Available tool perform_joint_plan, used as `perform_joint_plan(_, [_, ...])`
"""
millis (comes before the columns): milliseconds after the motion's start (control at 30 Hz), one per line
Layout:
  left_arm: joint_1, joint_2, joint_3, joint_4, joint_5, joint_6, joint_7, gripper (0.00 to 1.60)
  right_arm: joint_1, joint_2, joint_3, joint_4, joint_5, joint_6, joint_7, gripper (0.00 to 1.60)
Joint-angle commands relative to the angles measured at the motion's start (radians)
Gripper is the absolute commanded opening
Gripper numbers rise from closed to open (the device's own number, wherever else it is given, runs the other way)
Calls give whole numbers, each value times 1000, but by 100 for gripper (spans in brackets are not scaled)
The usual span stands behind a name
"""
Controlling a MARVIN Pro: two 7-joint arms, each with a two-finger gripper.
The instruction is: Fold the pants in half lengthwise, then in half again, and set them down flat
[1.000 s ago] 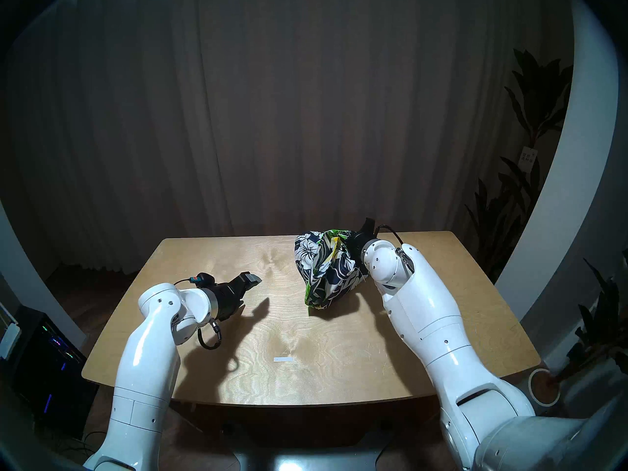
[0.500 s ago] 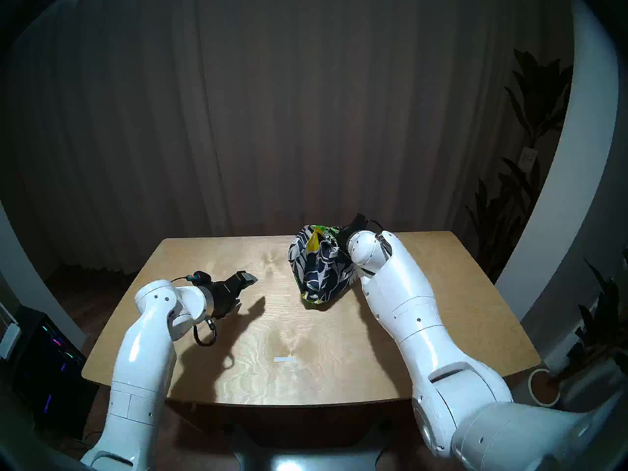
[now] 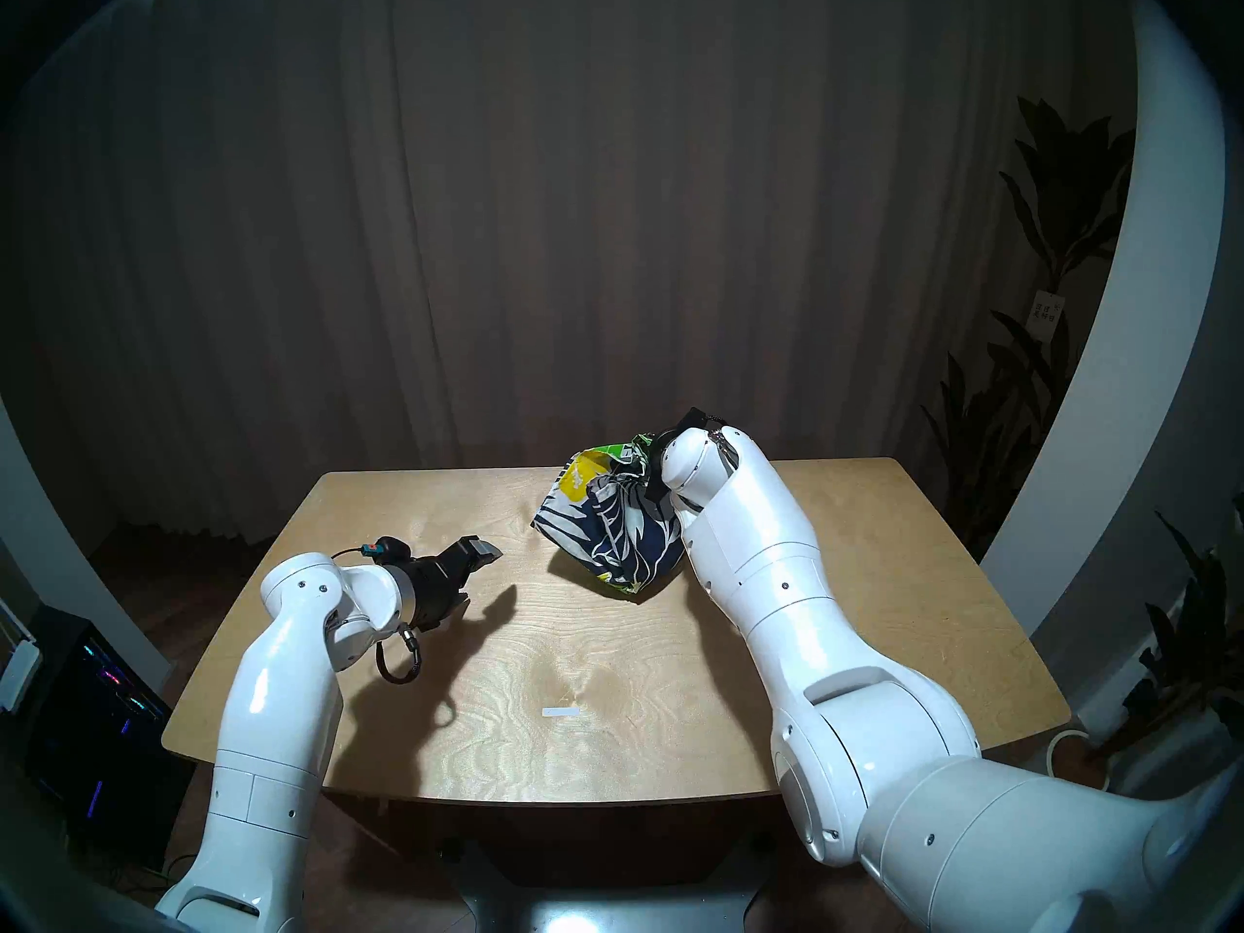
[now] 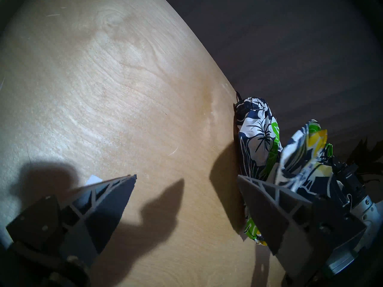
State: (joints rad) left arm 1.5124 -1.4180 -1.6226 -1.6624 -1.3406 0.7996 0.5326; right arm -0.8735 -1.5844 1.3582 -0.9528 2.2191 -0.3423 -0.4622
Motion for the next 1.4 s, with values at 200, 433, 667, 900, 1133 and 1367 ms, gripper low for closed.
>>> perform_joint_plan(200, [-20,12,-12,-4,-6,2,-14,154,162,-89,29,188,-26,-118,24,0])
perform_joint_plan(433, [-21,17,-15,1,-13,6,-19,152,228,-101,31,286,-44,-128,54,67])
perform_joint_plan(667, [-20,21,-17,4,-18,9,-24,151,281,-101,40,351,-49,-103,111,160])
perform_joint_plan(900, [-13,27,-20,1,-20,10,-29,150,331,-124,63,449,-35,-71,164,160])
perform_joint_plan(1133, [-4,31,-30,-4,-23,6,-30,149,363,-150,47,508,-53,-44,229,160])
perform_joint_plan(1367, [11,36,-46,-10,-29,4,-30,150,417,-124,7,549,-91,-19,259,160])
